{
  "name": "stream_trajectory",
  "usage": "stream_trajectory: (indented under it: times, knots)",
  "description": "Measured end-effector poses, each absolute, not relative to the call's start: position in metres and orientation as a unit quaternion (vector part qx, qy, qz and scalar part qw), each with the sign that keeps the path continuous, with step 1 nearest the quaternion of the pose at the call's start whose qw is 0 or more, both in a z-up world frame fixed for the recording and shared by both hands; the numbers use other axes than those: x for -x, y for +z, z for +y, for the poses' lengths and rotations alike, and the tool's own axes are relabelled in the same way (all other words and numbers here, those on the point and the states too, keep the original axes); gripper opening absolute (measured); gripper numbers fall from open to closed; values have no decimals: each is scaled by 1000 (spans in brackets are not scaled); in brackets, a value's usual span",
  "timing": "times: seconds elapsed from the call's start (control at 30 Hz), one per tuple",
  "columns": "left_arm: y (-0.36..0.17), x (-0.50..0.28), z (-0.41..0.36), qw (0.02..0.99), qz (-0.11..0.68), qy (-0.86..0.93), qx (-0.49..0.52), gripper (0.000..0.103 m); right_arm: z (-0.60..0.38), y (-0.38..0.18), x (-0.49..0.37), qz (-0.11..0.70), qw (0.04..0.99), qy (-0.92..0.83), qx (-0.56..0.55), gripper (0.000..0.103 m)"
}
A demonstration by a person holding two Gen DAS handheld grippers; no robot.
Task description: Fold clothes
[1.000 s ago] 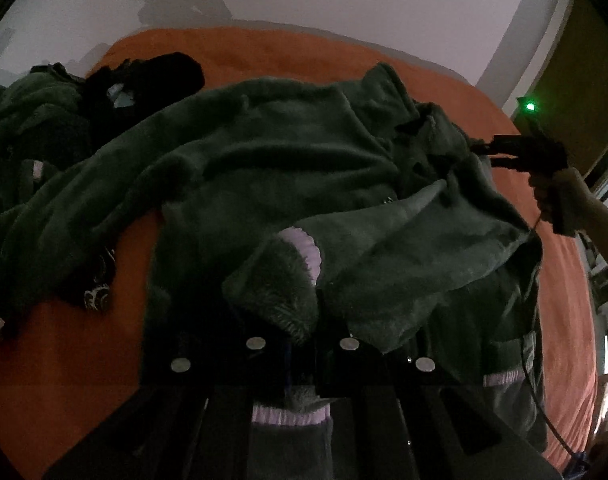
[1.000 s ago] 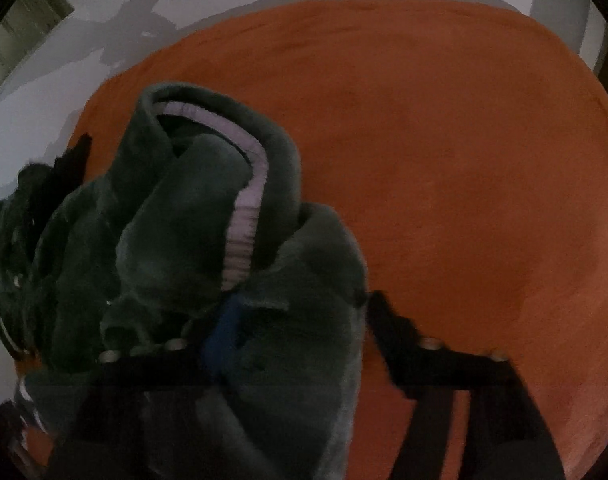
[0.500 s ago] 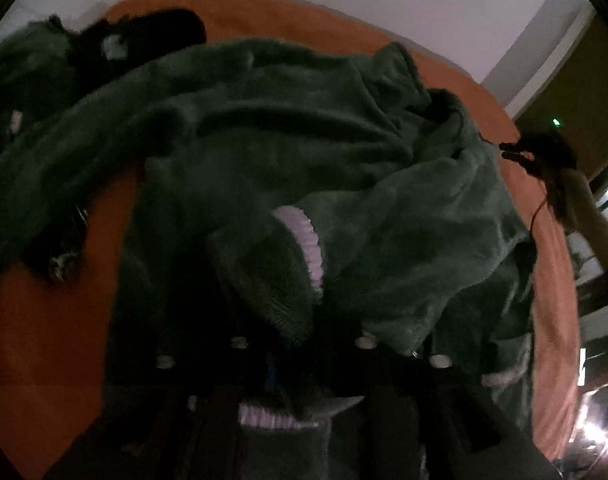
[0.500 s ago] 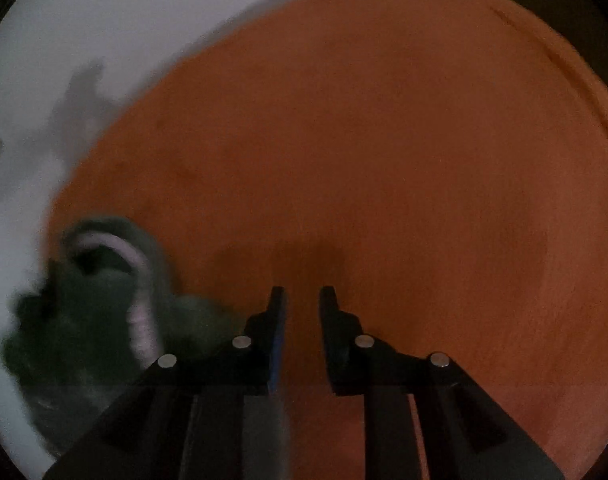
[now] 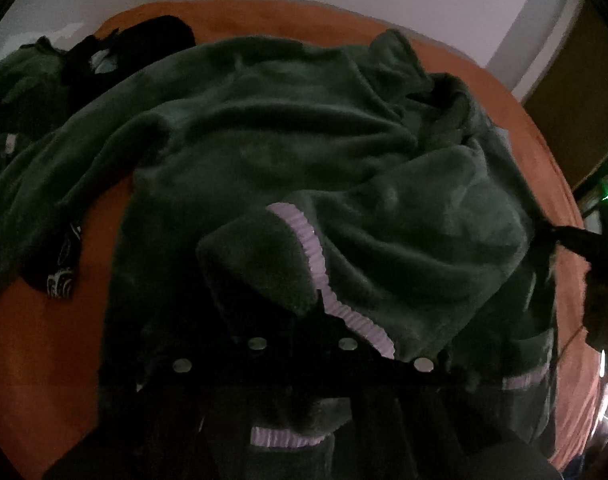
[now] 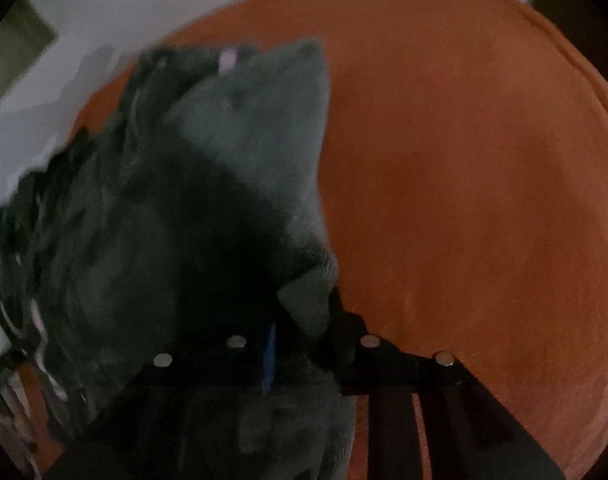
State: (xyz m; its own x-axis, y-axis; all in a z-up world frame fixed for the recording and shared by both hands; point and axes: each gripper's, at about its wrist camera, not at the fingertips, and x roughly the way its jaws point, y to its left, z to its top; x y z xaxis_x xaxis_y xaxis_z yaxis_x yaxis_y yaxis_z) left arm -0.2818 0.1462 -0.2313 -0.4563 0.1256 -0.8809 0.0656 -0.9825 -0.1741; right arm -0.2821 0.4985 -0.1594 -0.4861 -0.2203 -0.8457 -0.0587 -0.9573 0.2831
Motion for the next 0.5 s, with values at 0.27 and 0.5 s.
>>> stream_trajectory:
  times: [0.27, 0.5]
  knots:
    - [-244, 276, 140, 10, -124, 836, 534, 8, 532, -192, 284, -148, -7, -841, -520, 17]
    - [-230, 265, 131, 26, -154, 847, 508, 46, 505, -144, 268, -101, 25, -881, -461, 48]
